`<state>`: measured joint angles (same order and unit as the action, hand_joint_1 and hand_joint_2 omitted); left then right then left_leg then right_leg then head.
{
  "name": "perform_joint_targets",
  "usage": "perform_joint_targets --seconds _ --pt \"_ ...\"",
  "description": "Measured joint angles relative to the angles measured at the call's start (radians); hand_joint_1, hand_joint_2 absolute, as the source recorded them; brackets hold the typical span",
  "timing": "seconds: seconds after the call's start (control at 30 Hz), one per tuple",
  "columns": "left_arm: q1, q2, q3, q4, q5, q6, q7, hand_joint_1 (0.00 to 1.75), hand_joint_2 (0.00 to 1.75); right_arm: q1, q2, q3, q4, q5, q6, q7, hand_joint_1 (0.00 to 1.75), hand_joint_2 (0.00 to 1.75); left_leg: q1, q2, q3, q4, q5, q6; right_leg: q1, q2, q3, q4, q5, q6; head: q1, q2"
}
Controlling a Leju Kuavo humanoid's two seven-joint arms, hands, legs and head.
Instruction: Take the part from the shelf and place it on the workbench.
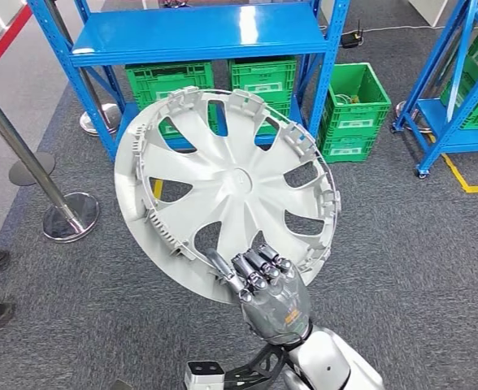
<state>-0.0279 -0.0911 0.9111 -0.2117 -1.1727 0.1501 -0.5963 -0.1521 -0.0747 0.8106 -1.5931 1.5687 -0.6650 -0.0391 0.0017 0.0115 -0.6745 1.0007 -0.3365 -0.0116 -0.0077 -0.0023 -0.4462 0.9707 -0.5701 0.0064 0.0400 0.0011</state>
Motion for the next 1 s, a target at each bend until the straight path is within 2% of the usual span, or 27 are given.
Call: perform_joint_targets --seconds 0.03,0.07,0.13,0.17,0.2,0.23,0.27,0.3,0.33,0.37,0.4,0.43,0.5,0.53,0.57,0.6,0.67,0.7,0.73,0.77,0.83,0.87,0.9,1.0 --pt "0.003 0.001 0.0 0.0 0.0 0.0 0.0 0.0 0.0 0.0 0.0 0.001 0.001 0.0 0.0 0.0 1.75 1.75 0.002 -0.002 -0.007 0.017 -0.025 -0.006 0.0 -0.002 -0.012 0.001 0.012 -0.011 -0.002 0.0" --pt "0.006 0.001 0.001 0.0 0.0 0.0 0.0 0.0 0.0 -0.001 0.001 0.002 0.002 0.0 0.0 0.0 1.75 1.75 0.003 -0.004 -0.016 0.053 -0.071 -0.011 -0.001 -0.003 -0.026 0.002 0.026 -0.02 -0.005 0.0" --pt "0.007 0.0 0.001 0.0 0.0 -0.001 0.0 0.0 0.0 -0.001 0.002 0.003 0.003 0.0 0.0 0.0 1.75 1.75 0.005 -0.006 -0.037 0.174 -0.194 -0.018 0.001 -0.005 -0.053 0.004 0.054 -0.029 -0.01 0.0" --pt "0.006 -0.001 0.001 0.0 0.0 -0.001 0.0 0.0 0.0 -0.001 0.002 0.003 0.004 0.0 0.0 0.0 1.75 1.75 0.005 -0.007 -0.042 0.238 -0.232 -0.019 0.003 -0.005 -0.069 0.007 0.068 -0.03 -0.011 0.0" --pt "0.005 -0.001 0.001 0.0 0.0 -0.001 0.0 0.0 0.0 -0.001 0.003 0.004 0.005 0.0 0.0 0.0 1.75 1.75 0.005 -0.007 -0.039 0.285 -0.243 -0.019 0.006 -0.005 -0.086 0.01 0.081 -0.03 -0.011 0.0" --pt "0.004 -0.001 0.001 0.0 0.0 -0.001 0.0 0.0 0.0 -0.001 0.003 0.004 0.006 0.0 0.0 0.0 1.75 1.75 0.004 -0.007 -0.022 0.302 -0.229 -0.017 0.007 -0.006 -0.106 0.015 0.093 -0.029 -0.012 0.0" --pt "0.004 -0.001 0.001 0.0 0.0 -0.001 0.0 0.0 0.0 -0.001 0.003 0.004 0.007 0.0 0.0 0.0 1.75 1.75 0.004 -0.007 0.01 0.283 -0.202 -0.013 0.009 -0.005 -0.125 0.02 0.104 -0.028 -0.012 0.0" --pt "0.004 -0.001 0.001 0.0 -0.001 -0.001 0.0 0.0 0.0 -0.001 0.003 0.004 0.007 0.0 0.0 0.0 1.75 1.75 0.002 -0.008 0.058 0.23 -0.178 -0.007 0.01 -0.005 -0.142 0.025 0.112 -0.026 -0.012 0.0" --pt "0.003 0.0 0.001 0.0 -0.001 -0.002 -0.001 0.0 0.0 -0.001 0.003 0.004 0.008 0.0 0.0 0.0 1.75 1.75 0.0 -0.009 0.116 0.155 -0.172 0.001 0.013 -0.004 -0.154 0.03 0.119 -0.024 -0.012 0.0" --pt "0.002 0.001 0.001 -0.001 -0.002 -0.004 -0.001 0.0 0.0 -0.001 0.004 0.005 0.008 0.0 0.0 0.0 1.75 1.75 -0.002 -0.01 0.168 0.077 -0.18 0.008 0.014 -0.004 -0.163 0.033 0.126 -0.02 -0.011 0.0" --pt "0.0 0.001 0.001 -0.001 -0.002 -0.005 -0.001 0.0 0.0 -0.002 0.005 0.005 0.008 0.0 0.0 0.001 1.75 1.75 -0.005 -0.011 0.204 0.019 -0.193 0.014 0.015 -0.005 -0.168 0.035 0.133 -0.016 -0.011 0.0" --pt "0.0 0.002 0.002 -0.002 -0.002 -0.006 -0.001 0.0 0.0 -0.002 0.007 0.005 0.008 0.0 0.0 0.002 1.75 1.75 -0.008 -0.011 0.222 -0.014 -0.204 0.018 0.015 -0.005 -0.172 0.035 0.141 -0.01 -0.011 0.0" --pt "0.0 0.001 0.002 -0.002 -0.002 -0.006 0.0 0.0 0.0 -0.004 0.008 0.007 0.009 0.0 0.001 0.005 1.75 1.75 -0.009 -0.009 0.216 -0.031 -0.193 0.027 0.013 -0.006 -0.178 0.033 0.154 0.001 -0.012 0.0" --pt "0.0 0.0 0.003 -0.002 -0.002 -0.006 0.0 0.0 0.0 -0.004 0.008 0.008 0.009 0.0 0.001 0.006 1.75 1.75 -0.007 -0.007 0.209 -0.035 -0.182 0.033 0.012 -0.004 -0.187 0.043 0.145 0.007 -0.011 0.0" --pt "0.0 -0.001 0.004 -0.002 -0.002 -0.005 0.0 0.0 0.0 -0.005 0.008 0.01 0.009 0.0 0.001 0.007 1.75 1.75 -0.004 -0.005 0.199 -0.039 -0.17 0.038 0.011 -0.002 -0.202 0.07 0.122 0.012 -0.009 0.0" --pt "0.0 -0.002 0.006 -0.002 -0.002 -0.005 0.0 0.0 0.0 -0.005 0.008 0.011 0.01 0.0 0.001 0.007 1.75 1.75 -0.002 -0.003 0.188 -0.04 -0.159 0.041 0.008 0.0 -0.225 0.121 0.084 0.017 -0.008 0.0" --pt "0.0 -0.002 0.009 -0.002 -0.002 -0.005 0.0 0.0 0.0 -0.005 0.008 0.015 0.012 0.0 0.001 0.007 1.75 1.75 -0.002 -0.002 0.163 -0.039 -0.141 0.044 0.004 0.0 -0.27 0.254 0.005 0.026 -0.005 0.0" --pt "0.001 -0.003 0.01 -0.002 -0.002 -0.005 0.0 0.0 0.0 -0.004 0.008 0.017 0.014 0.0 0.001 0.008 1.75 1.75 -0.002 -0.002 0.152 -0.038 -0.132 0.043 0.003 0.0 -0.277 0.3 -0.016 0.029 -0.005 0.0" --pt "0.002 -0.003 0.011 -0.002 -0.002 -0.005 0.0 0.0 0.0 -0.004 0.008 0.019 0.016 0.0 0.001 0.008 1.75 1.75 -0.002 -0.001 0.142 -0.037 -0.124 0.041 0.001 0.0 -0.265 0.307 -0.019 0.032 -0.004 0.0" --pt "0.003 -0.004 0.011 -0.002 -0.002 -0.005 0.001 0.0 0.0 -0.004 0.008 0.021 0.017 0.0 0.001 0.009 1.75 1.75 -0.001 -0.001 0.133 -0.035 -0.118 0.038 0.0 0.0 -0.232 0.273 -0.005 0.033 -0.004 0.0" --pt "0.003 -0.004 0.012 -0.002 -0.002 -0.005 0.001 0.0 0.0 -0.005 0.008 0.023 0.019 0.0 0.001 0.01 1.75 1.75 -0.001 -0.002 0.121 -0.027 -0.11 0.031 -0.003 -0.001 -0.126 0.123 0.035 0.032 -0.004 0.0" --pt "0.003 -0.004 0.012 -0.002 -0.002 -0.005 0.002 0.0 0.0 -0.006 0.008 0.024 0.019 0.0 0.001 0.01 1.75 1.75 -0.003 -0.002 0.115 -0.02 -0.108 0.026 -0.003 0.0 -0.086 0.06 0.048 0.028 -0.005 0.0" --pt "0.003 -0.004 0.013 -0.002 -0.002 -0.005 0.003 0.0 0.0 -0.006 0.008 0.024 0.019 0.0 0.001 0.011 1.75 1.75 -0.004 -0.002 0.11 -0.015 -0.105 0.021 -0.002 0.0 -0.064 0.022 0.052 0.023 -0.005 0.0" --pt "0.004 -0.003 0.015 -0.002 -0.002 -0.005 0.005 0.0 0.0 -0.005 0.008 0.025 0.02 0.0 0.001 0.013 1.75 1.75 -0.004 -0.002 0.098 -0.008 -0.096 0.004 0.0 0.001 -0.068 0.016 0.059 0.002 -0.005 0.0"
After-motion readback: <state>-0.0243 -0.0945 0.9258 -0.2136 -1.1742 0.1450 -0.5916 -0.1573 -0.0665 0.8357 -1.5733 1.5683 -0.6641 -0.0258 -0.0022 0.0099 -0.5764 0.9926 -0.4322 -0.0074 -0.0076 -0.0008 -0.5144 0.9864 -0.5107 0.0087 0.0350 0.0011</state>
